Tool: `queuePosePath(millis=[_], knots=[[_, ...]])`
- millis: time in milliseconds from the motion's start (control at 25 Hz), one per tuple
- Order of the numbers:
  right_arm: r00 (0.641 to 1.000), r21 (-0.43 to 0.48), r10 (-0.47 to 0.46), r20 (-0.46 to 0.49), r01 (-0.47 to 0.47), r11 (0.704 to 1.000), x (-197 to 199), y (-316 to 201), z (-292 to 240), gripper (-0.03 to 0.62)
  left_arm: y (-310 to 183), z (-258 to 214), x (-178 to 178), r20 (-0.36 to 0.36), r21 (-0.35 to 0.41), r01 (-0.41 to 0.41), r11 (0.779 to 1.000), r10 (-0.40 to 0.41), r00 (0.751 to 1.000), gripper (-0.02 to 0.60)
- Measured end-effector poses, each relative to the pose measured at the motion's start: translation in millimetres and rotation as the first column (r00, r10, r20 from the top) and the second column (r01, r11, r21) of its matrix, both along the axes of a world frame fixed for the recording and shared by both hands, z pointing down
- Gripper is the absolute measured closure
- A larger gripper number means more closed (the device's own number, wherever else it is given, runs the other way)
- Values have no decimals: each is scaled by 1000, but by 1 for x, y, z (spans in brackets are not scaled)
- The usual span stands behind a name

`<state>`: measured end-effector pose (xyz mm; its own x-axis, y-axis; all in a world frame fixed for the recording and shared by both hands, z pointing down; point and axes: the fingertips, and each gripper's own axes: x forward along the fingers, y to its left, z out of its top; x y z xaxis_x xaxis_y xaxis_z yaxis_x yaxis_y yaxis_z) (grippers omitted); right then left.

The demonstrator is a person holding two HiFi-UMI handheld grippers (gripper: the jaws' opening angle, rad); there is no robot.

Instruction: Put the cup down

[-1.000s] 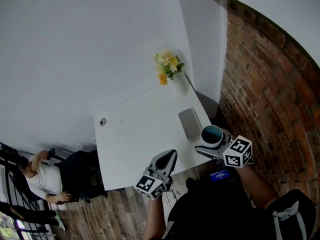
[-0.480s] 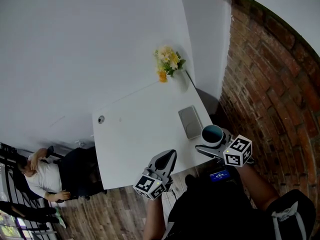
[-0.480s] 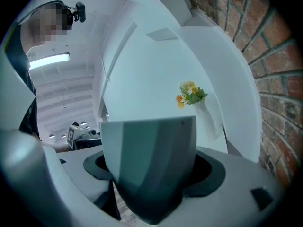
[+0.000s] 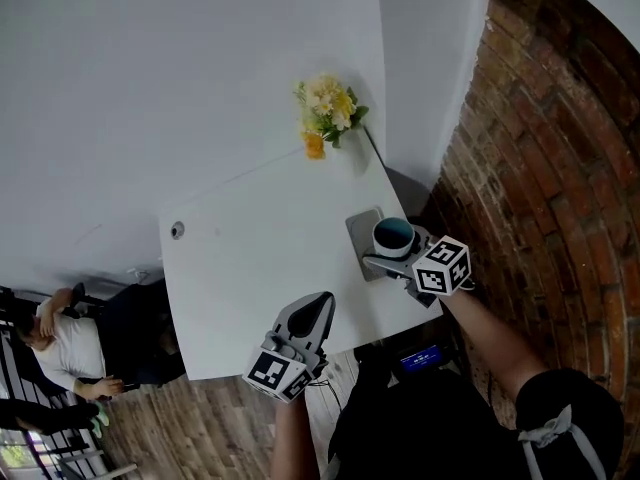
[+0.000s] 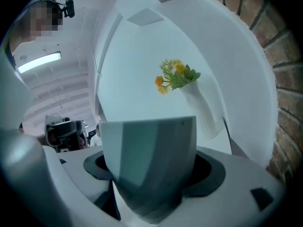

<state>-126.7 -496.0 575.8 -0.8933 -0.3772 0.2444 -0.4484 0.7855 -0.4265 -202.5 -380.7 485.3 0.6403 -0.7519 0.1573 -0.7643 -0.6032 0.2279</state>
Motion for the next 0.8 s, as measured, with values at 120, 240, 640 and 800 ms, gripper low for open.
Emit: queuePosePath(millis=[120, 240, 640, 800], knots=[[1000, 5, -5, -24, 5, 1000, -19, -31, 18, 189, -23, 3, -2, 6, 2, 11, 1000, -11, 1000, 574], [998, 23, -11, -66, 13, 1000, -37, -56, 37, 189, -51, 11, -1, -22, -7, 42, 999, -42, 999, 574], [991, 121, -31, -133, 47, 992, -75, -99, 66, 189, -71, 29, 1, -28, -68, 50, 996, -52, 998, 574], [985, 201, -46, -167, 80, 976, -75, -90, 68, 189, -71, 34, -16, -22, -57, 119, 991, -120, 993, 574]])
